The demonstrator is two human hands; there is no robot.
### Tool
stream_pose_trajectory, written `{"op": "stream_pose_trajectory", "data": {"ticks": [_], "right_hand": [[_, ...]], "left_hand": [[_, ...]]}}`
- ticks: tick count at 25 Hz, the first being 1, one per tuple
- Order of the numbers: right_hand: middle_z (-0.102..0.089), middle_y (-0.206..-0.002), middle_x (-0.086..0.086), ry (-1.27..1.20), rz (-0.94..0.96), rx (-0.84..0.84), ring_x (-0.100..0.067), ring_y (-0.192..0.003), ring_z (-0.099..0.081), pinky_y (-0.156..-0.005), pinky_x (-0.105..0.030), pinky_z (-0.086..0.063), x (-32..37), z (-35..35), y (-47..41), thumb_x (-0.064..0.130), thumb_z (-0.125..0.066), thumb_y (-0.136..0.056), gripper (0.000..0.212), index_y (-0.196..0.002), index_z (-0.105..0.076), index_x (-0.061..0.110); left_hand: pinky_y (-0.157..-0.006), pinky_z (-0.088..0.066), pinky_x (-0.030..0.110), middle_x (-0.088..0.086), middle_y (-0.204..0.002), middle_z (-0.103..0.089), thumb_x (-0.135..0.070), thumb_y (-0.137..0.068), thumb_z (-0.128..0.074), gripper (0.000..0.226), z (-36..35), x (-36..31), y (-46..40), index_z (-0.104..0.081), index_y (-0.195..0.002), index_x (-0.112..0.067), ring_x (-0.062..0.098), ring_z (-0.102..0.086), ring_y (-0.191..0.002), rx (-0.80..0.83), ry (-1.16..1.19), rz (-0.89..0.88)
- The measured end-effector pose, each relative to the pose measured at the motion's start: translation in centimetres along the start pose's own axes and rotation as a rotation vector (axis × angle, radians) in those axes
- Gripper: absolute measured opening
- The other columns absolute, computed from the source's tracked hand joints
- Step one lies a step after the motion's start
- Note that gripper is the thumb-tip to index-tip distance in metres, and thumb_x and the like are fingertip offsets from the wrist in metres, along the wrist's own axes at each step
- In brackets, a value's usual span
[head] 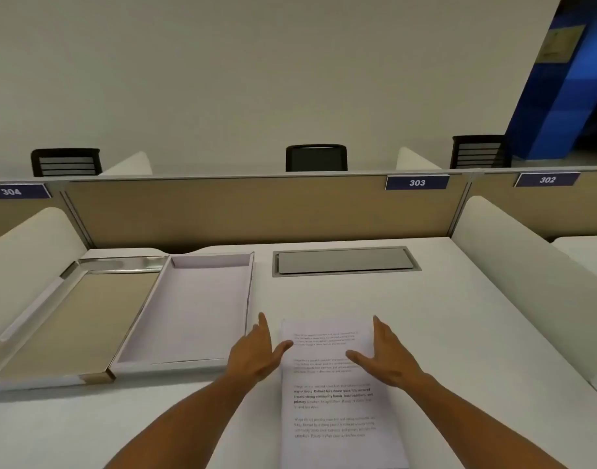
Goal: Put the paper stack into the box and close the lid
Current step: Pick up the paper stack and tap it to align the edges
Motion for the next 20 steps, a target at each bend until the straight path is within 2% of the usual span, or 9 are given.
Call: {"op": "stream_pose_trajectory", "data": {"ticks": [2,4,6,8,10,13,15,18,20], "right_hand": [[-0.029,-0.158,-0.013,-0.09,-0.084,0.029,-0.03,-0.144,-0.032,-0.115,-0.044,-0.034,-0.4,-0.8,0.1,0.07,-0.06,-0.076,0.108,-0.153,-0.017,0.008],[-0.048,-0.141,-0.015,-0.163,-0.185,0.044,-0.031,-0.128,-0.049,-0.104,-0.043,-0.047,-0.9,-1.8,0.5,0.065,-0.067,-0.075,0.093,-0.14,-0.037,0.005],[-0.057,-0.129,-0.015,-0.222,-0.27,0.06,-0.03,-0.115,-0.058,-0.095,-0.043,-0.053,-1.0,-2.3,0.5,0.062,-0.071,-0.073,0.083,-0.127,-0.048,0.003],[-0.059,-0.125,-0.015,-0.254,-0.316,0.079,-0.03,-0.112,-0.06,-0.094,-0.043,-0.054,-1.1,-2.7,0.4,0.058,-0.074,-0.073,0.078,-0.123,-0.053,0.003],[-0.062,-0.123,-0.016,-0.28,-0.324,0.088,-0.031,-0.11,-0.062,-0.094,-0.043,-0.054,-1.1,-3.3,0.3,0.052,-0.075,-0.074,0.069,-0.12,-0.059,0.004],[-0.062,-0.12,-0.016,-0.253,-0.332,0.055,-0.032,-0.106,-0.063,-0.092,-0.043,-0.056,-1.2,-3.9,0.5,0.049,-0.073,-0.077,0.059,-0.116,-0.062,0.005],[-0.062,-0.12,-0.016,-0.246,-0.348,0.049,-0.032,-0.106,-0.063,-0.092,-0.043,-0.055,-1.2,-3.9,0.5,0.049,-0.074,-0.077,0.058,-0.115,-0.062,0.006],[-0.064,-0.12,-0.015,-0.254,-0.356,0.055,-0.031,-0.106,-0.063,-0.092,-0.043,-0.055,-1.3,-3.8,0.3,0.049,-0.076,-0.075,0.06,-0.116,-0.062,0.007],[-0.064,-0.12,-0.015,-0.248,-0.354,0.055,-0.031,-0.105,-0.064,-0.091,-0.042,-0.056,-1.2,-3.7,0.4,0.049,-0.076,-0.075,0.061,-0.116,-0.063,0.007]], "left_hand": [[-0.115,-0.034,0.051,0.01,-0.156,-0.036,-0.075,-0.083,-0.041,0.102,-1.1,0.3,0.2,-0.002,-0.154,-0.013,0.032,-0.043,-0.138,0.006,-0.038,0.026],[-0.122,-0.016,0.049,0.009,-0.151,-0.044,-0.072,-0.086,-0.038,0.098,-2.6,0.8,0.8,-0.007,-0.154,-0.008,0.027,-0.044,-0.138,-0.039,-0.103,-0.007],[-0.123,-0.008,0.047,0.009,-0.148,-0.048,-0.071,-0.087,-0.034,0.096,-3.8,0.5,1.4,-0.014,-0.152,-0.004,0.024,-0.044,-0.138,-0.085,-0.175,-0.052],[-0.12,-0.022,0.045,0.009,-0.144,-0.052,-0.073,-0.085,-0.036,0.094,-4.9,-0.2,2.1,-0.023,-0.149,-0.005,0.025,-0.048,-0.133,-0.096,-0.135,-0.045],[-0.104,-0.045,0.041,0.005,-0.132,-0.06,-0.075,-0.082,-0.04,0.087,-5.4,-0.9,2.9,-0.035,-0.141,-0.01,0.024,-0.058,-0.119,-0.071,-0.022,0.028],[-0.092,-0.05,0.036,0.005,-0.125,-0.057,-0.069,-0.084,-0.047,0.07,-5.8,-2.4,3.3,-0.047,-0.126,-0.013,0.024,-0.054,-0.113,-0.082,0.035,0.112],[-0.09,-0.051,0.037,0.011,-0.122,-0.053,-0.057,-0.086,-0.055,0.06,-5.9,-3.6,3.0,-0.052,-0.121,-0.008,0.028,-0.053,-0.111,-0.043,0.202,0.229],[-0.093,-0.054,0.047,0.018,-0.112,-0.063,-0.032,-0.086,-0.06,0.042,-5.1,-4.7,1.2,-0.06,-0.113,0.0,0.034,-0.062,-0.101,0.082,0.692,0.493],[-0.094,-0.054,0.05,0.019,-0.111,-0.067,-0.021,-0.087,-0.062,0.036,-4.1,-4.6,0.2,-0.06,-0.115,0.001,0.037,-0.064,-0.101,0.18,0.915,0.584]]}}
Point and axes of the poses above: each hand's wrist, its own y-axis away from the middle knuckle, its own z-axis out of the back of the hand, x = y × z, the point moved 2 cm from there along -y, towards the middle knuckle
